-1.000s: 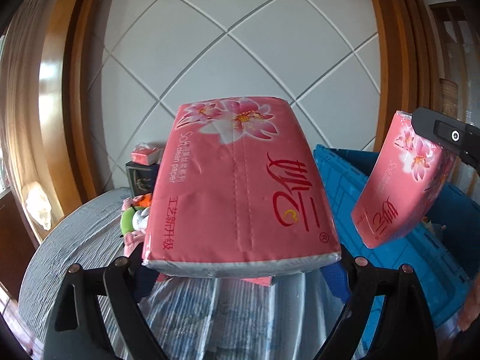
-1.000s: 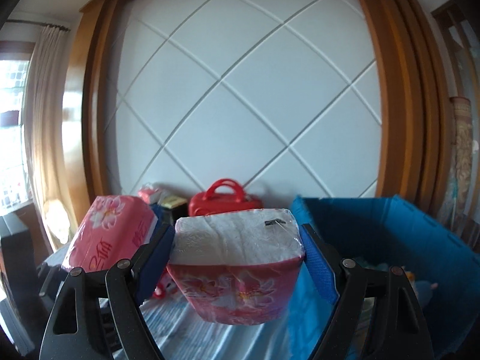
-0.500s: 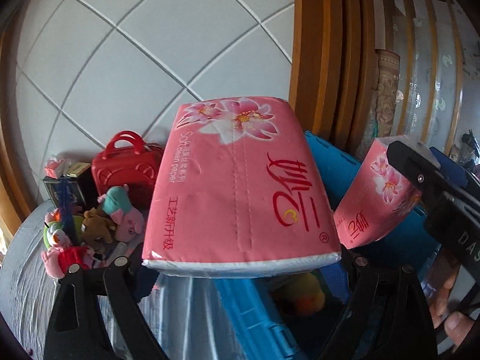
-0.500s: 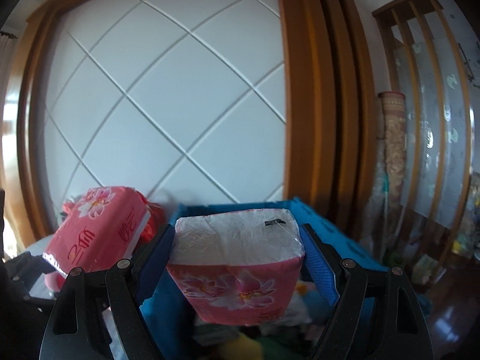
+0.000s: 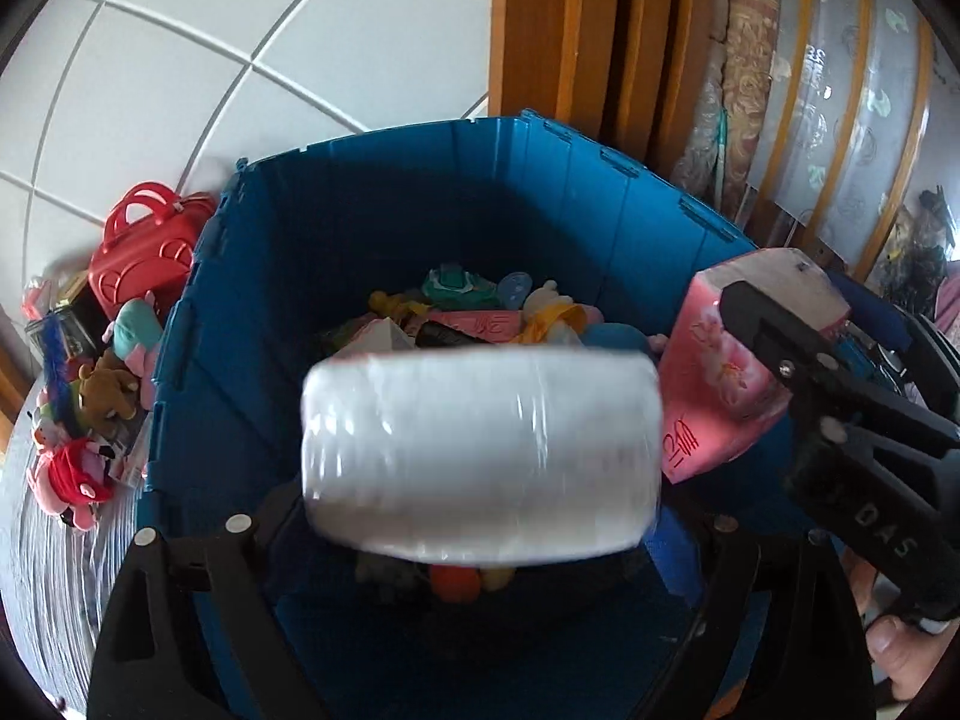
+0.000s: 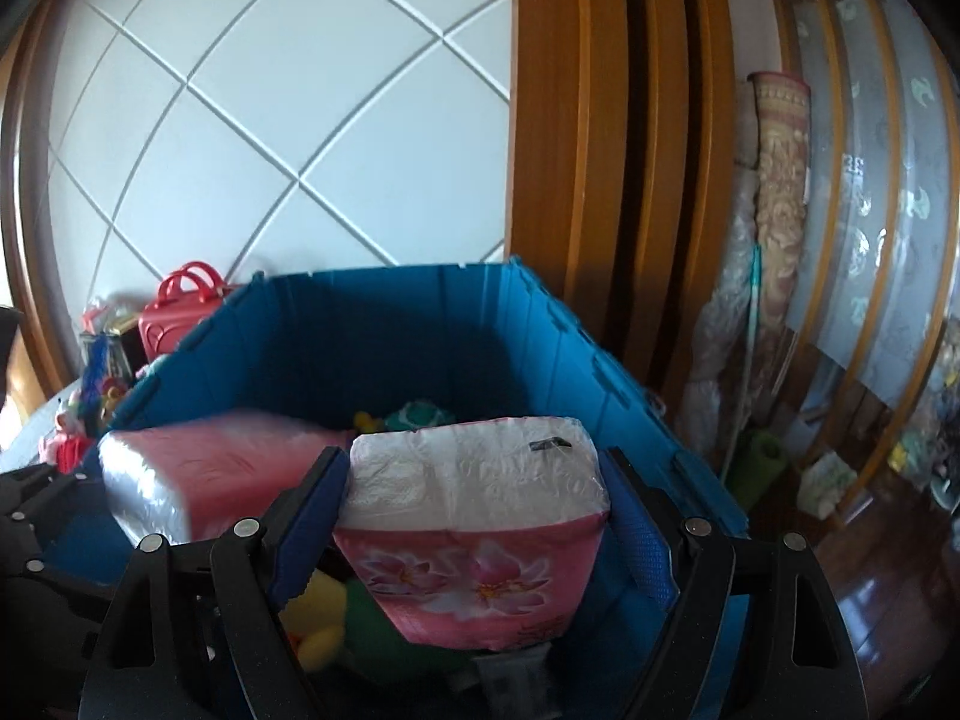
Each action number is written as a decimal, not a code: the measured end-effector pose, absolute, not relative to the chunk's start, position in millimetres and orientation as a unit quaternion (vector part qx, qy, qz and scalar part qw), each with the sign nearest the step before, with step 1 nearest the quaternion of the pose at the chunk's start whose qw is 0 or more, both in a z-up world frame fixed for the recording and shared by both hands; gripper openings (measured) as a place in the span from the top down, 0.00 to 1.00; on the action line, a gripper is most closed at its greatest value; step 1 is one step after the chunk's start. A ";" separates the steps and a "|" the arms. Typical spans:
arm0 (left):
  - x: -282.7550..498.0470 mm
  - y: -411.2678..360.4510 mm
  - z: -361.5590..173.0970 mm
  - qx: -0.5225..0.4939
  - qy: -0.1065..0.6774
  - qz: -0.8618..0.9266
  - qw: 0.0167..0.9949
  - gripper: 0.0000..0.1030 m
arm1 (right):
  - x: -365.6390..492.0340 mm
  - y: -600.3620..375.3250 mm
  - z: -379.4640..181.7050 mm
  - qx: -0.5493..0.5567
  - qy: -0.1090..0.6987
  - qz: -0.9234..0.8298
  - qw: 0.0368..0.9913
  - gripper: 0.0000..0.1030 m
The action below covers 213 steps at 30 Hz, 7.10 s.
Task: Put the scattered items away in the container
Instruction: 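Lower both tissue packs into the blue crate and open both grippers, then move both grippers back from the crate toward the toy pile, then grasp the pink pig plush in red dress with the left gripper, then grasp the white duck plush with the right gripper while the left holds the pig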
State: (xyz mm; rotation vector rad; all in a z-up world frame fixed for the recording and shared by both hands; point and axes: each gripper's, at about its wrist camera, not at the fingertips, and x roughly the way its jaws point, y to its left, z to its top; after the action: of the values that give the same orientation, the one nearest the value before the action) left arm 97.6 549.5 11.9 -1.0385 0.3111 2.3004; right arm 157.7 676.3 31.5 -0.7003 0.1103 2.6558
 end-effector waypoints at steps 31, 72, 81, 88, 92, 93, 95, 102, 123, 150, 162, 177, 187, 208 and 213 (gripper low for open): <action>139.8 524.4 23.7 -0.326 0.087 0.903 0.264 0.06 | 223.9 686.2 31.7 -0.242 0.044 0.950 0.192 0.00; 91.1 98.0 20.6 -0.288 0.002 0.955 0.074 0.06 | 139.9 329.0 45.9 -0.221 0.020 0.975 0.028 0.00; 56.0 5.2 -21.1 -0.328 -0.013 0.944 0.026 0.06 | 106.8 273.6 10.5 -0.282 0.026 0.959 0.030 0.00; 18.4 -13.9 -52.2 -0.357 -0.018 0.934 -0.007 0.06 | 58.3 268.7 -17.1 -0.313 0.029 0.949 0.010 0.00; -7.8 -11.9 -63.5 -0.370 -0.012 0.929 -0.026 0.06 | 18.8 272.4 -35.9 -0.331 0.037 0.943 -0.010 0.00; -15.9 -11.4 -66.5 -0.371 -0.012 0.928 -0.032 0.06 | 8.2 273.2 -41.2 -0.335 0.038 0.941 -0.017 0.00; -30.8 -12.1 -73.7 -0.376 -0.018 0.926 -0.040 0.06 | -10.2 272.9 -51.3 -0.343 0.032 0.938 -0.021 0.00; -82.3 -19.7 -92.4 -0.399 -0.014 0.916 -0.052 0.06 | -61.3 266.8 -79.6 -0.384 0.030 0.922 -0.033 0.00; -292.4 -36.5 -178.4 -0.482 0.025 0.875 0.019 0.06 | -205.8 205.1 -145.4 -0.453 0.060 0.889 0.020 0.00; -174.7 -72.3 -187.1 -0.496 0.014 0.868 -0.008 0.06 | -160.1 126.7 -238.2 -0.560 0.047 0.817 -0.131 0.00; -123.8 -67.0 -189.3 -0.503 -0.004 0.864 -0.018 0.06 | -144.2 176.9 -194.5 -0.508 0.038 0.856 -0.086 0.00; -170.6 -112.6 -246.8 -0.520 -0.006 0.852 -0.063 0.06 | -190.9 131.6 -251.6 -0.543 -0.075 0.834 -0.065 0.05; -205.7 -141.9 -196.0 -0.499 -0.048 0.865 -0.025 0.06 | -133.7 48.5 -249.8 -0.563 -0.002 0.798 -0.215 0.05; -228.9 -105.2 -224.9 -0.558 -0.048 0.828 -0.024 0.36 | -226.2 124.2 -207.2 -0.523 -0.006 0.842 -0.136 0.24; -234.2 -124.4 -188.2 -0.488 -0.037 0.871 -0.046 0.36 | -257.6 104.1 -186.2 -0.480 0.010 0.863 -0.158 0.26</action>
State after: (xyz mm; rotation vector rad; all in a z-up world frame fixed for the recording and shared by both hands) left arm -234.2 -124.4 -188.2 -1.5803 -0.1197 2.8179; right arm -257.6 104.1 -186.2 -1.6794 0.0339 3.0231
